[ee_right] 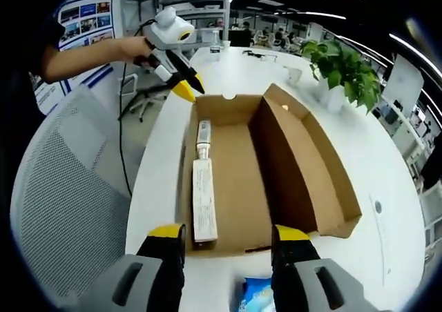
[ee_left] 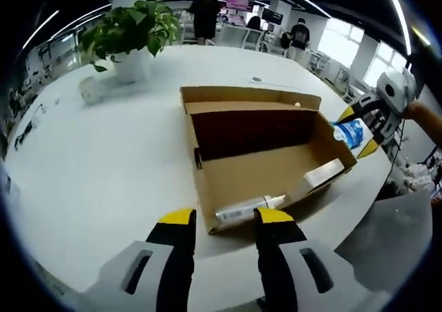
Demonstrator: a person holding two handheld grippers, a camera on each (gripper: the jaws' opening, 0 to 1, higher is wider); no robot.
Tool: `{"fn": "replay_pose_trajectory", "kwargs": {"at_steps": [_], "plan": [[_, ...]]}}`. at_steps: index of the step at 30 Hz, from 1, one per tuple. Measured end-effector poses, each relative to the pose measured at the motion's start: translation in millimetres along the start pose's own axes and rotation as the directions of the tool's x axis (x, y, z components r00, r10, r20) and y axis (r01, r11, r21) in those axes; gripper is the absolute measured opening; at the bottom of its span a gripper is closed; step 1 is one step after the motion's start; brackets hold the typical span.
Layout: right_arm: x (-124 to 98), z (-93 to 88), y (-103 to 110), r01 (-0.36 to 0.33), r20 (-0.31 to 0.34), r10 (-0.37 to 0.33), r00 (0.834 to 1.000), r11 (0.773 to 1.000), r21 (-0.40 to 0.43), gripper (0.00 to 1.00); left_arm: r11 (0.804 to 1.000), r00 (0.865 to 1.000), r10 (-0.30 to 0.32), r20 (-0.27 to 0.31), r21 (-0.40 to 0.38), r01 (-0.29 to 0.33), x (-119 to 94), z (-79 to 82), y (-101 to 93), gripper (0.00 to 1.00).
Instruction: Operate the shoe box by opening the lid, removing the specified soft item, and placing it in the target area until the item is outside and the box remains undamaged.
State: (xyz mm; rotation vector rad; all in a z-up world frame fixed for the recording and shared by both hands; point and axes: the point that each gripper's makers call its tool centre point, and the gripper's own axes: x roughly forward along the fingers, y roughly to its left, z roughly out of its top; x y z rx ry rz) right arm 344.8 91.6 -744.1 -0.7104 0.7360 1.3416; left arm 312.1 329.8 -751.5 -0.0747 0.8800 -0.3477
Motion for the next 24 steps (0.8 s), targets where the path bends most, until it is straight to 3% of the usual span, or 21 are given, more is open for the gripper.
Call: {"fn": "replay_pose_trajectory", "kwargs": {"at_steps": [13, 18, 24], "plan": [[29.9, 0.4, 5.1, -0.087, -0.046, 0.086, 0.995, 0.996, -0.015, 0.45, 0.994, 0.999, 0.016, 0.031, -0.107, -0.013, 12.0, -2.6, 10.8, 0.1], [39.2, -0.9, 7.4, -0.117, -0.042, 0.117, 0.992, 0.993, 0.019, 0.42, 0.993, 0.999, 0.015, 0.039, -0.118, -0.011, 11.8, -3.1, 11.9, 0.07], [45.7, -6.5, 9.8, -0.134, -0.072, 0.134, 0.988, 0.991, 0.003, 0.38, 0.994, 0.999, 0.01, 0.033, -0.107, -0.006, 12.3, -3.1, 10.7, 0.07]]}}
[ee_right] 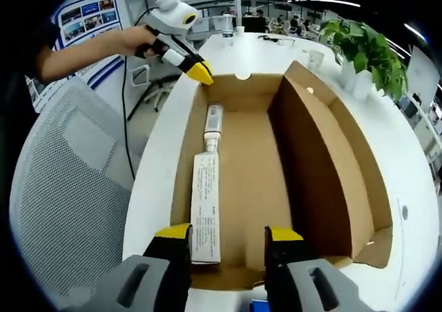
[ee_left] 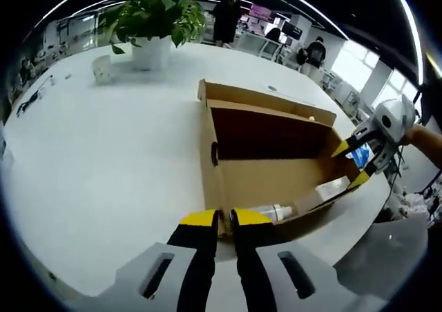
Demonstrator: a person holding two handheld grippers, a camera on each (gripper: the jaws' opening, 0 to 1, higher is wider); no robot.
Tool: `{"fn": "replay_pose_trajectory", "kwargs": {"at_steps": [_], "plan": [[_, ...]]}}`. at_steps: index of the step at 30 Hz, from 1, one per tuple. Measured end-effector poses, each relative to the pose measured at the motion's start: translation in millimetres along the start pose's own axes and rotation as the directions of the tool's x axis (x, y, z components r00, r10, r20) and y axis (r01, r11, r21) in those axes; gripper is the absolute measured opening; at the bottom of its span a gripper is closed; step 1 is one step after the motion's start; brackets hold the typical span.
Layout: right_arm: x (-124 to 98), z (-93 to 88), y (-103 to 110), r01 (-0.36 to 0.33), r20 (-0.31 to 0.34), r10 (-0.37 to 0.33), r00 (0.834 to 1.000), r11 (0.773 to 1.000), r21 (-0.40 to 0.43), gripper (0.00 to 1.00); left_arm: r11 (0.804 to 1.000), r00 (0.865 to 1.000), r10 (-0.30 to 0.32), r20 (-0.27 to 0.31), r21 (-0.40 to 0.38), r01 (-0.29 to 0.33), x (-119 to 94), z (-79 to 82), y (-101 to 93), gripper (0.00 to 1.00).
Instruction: Operate the shoe box by opening the lid, removing the specified soft item, and placing it in the target area until the item is outside and the box remains undamaged.
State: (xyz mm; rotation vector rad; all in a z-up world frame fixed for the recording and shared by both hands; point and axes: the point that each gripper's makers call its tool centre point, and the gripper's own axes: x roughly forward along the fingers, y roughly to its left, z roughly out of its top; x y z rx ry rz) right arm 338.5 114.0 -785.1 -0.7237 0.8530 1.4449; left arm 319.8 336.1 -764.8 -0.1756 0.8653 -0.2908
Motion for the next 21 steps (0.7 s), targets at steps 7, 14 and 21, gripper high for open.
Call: {"fn": "replay_pose_trajectory", "kwargs": {"at_steps": [7, 14, 21], "plan": [[-1.9, 0.5, -4.7, 0.009, 0.002, -0.009, 1.0, 1.0, -0.004, 0.39, 1.0, 1.0, -0.004, 0.0, -0.001, 0.004, 0.3, 0.3, 0.2, 0.07], [-5.3, -2.3, -8.7, 0.024, -0.012, -0.024, 1.0, 0.999, -0.023, 0.37, 1.0, 1.0, -0.005, 0.004, -0.003, 0.005, 0.5, 0.4, 0.3, 0.07], [-1.8, 8.4, 0.6, -0.018, 0.031, 0.018, 0.999, 1.0, -0.007, 0.37, 1.0, 1.0, -0.005, 0.001, -0.006, 0.005, 0.9, 0.6, 0.7, 0.06]]}}
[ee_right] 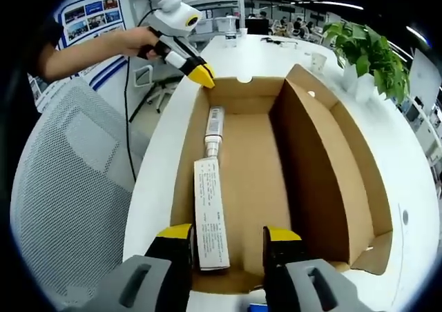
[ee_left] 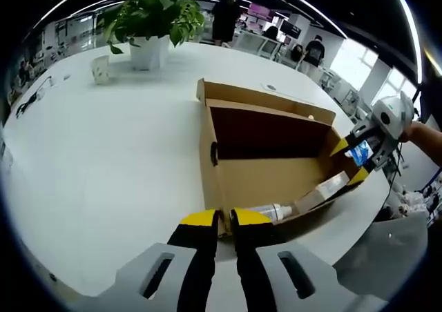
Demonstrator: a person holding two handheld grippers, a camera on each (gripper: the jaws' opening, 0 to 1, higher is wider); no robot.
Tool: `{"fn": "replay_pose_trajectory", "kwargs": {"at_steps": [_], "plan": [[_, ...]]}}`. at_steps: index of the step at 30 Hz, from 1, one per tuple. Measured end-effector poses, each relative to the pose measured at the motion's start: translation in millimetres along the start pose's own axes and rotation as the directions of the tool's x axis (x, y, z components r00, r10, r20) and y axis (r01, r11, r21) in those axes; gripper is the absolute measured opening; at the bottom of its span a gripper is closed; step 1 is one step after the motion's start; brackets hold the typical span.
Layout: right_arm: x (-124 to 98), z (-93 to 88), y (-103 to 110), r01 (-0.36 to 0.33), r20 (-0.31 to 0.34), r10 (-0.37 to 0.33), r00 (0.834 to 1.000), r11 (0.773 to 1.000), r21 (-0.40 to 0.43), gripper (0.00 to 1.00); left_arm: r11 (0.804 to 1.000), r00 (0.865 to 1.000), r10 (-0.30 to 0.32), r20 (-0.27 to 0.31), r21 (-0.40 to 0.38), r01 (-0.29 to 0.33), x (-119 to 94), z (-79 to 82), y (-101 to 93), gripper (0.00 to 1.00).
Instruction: Operate the shoe box by opening the lid, removing the specified soft item, and placing it in the target area until the item is outside and the box remains undamaged.
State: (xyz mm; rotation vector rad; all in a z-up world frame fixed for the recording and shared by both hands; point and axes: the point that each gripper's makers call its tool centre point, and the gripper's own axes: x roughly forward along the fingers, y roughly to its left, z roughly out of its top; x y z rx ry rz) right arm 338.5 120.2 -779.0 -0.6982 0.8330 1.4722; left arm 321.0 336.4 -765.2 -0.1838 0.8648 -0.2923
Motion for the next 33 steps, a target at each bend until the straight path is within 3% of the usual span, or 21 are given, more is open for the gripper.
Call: {"fn": "replay_pose_trajectory", "kwargs": {"at_steps": [14, 23, 33], "plan": [[21.3, 0.3, 4.9, -0.024, -0.041, 0.023, 0.999, 0.999, -0.03, 0.28, 1.0, 1.0, 0.0, 0.001, 0.0, 0.0, -0.5, -0.5, -0.2, 0.06], [24.6, 0.1, 12.2, -0.046, -0.056, 0.043, 0.997, 0.998, -0.05, 0.16, 1.0, 1.0, -0.002, 0.004, -0.008, 0.002, -0.1, -0.5, -0.1, 0.06], [23.3, 2.6, 11.8, -0.031, -0.064, 0.026, 0.998, 0.997, -0.077, 0.15, 1.0, 1.0, -0.003, 0.015, -0.023, 0.004, -1.3, -0.9, -1.0, 0.06]]}}
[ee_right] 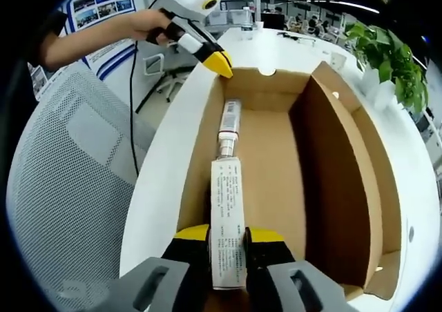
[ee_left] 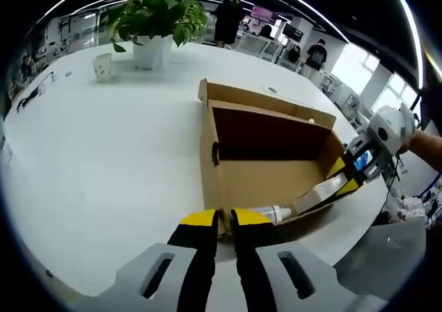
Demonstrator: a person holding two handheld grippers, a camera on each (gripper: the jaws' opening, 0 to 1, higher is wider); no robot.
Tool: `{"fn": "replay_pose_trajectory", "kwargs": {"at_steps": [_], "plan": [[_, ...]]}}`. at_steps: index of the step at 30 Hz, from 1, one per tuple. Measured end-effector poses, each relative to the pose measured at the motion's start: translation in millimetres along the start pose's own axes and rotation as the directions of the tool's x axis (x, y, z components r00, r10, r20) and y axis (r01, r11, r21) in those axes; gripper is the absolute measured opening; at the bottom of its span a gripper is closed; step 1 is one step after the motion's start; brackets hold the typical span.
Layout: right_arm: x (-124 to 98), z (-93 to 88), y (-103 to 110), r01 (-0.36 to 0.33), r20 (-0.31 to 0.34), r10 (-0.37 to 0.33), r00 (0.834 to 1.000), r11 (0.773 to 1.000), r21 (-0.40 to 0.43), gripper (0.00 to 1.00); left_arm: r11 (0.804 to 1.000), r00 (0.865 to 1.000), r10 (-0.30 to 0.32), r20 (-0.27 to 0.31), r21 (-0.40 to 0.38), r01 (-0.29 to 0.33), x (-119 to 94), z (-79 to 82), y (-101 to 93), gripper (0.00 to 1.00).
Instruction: Operate the shoe box by opening the lid, removing the specified soft item, and placing it in the target area until the item is outside and the box remains undamaged.
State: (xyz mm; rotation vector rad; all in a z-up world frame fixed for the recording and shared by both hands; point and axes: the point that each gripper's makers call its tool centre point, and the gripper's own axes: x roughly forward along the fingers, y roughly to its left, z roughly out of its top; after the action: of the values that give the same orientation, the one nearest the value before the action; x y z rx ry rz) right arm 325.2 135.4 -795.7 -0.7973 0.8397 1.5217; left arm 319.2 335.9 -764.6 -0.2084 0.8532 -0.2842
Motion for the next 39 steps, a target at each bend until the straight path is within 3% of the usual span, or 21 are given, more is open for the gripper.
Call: {"fn": "replay_pose_trajectory", "kwargs": {"at_steps": [21, 39], "plan": [[-45.8, 25.7, -4.7, 0.065, 0.033, -0.063, 0.997, 0.996, -0.056, 0.15, 1.0, 1.0, 0.018, 0.008, 0.016, -0.018, 0.3, -0.3, 0.3, 0.06], [-114.6, 46.5, -12.9, 0.125, 0.089, -0.117, 0.989, 0.988, -0.095, 0.14, 1.0, 1.0, 0.023, -0.007, 0.01, -0.022, -0.2, -0.5, 0.1, 0.06]]}}
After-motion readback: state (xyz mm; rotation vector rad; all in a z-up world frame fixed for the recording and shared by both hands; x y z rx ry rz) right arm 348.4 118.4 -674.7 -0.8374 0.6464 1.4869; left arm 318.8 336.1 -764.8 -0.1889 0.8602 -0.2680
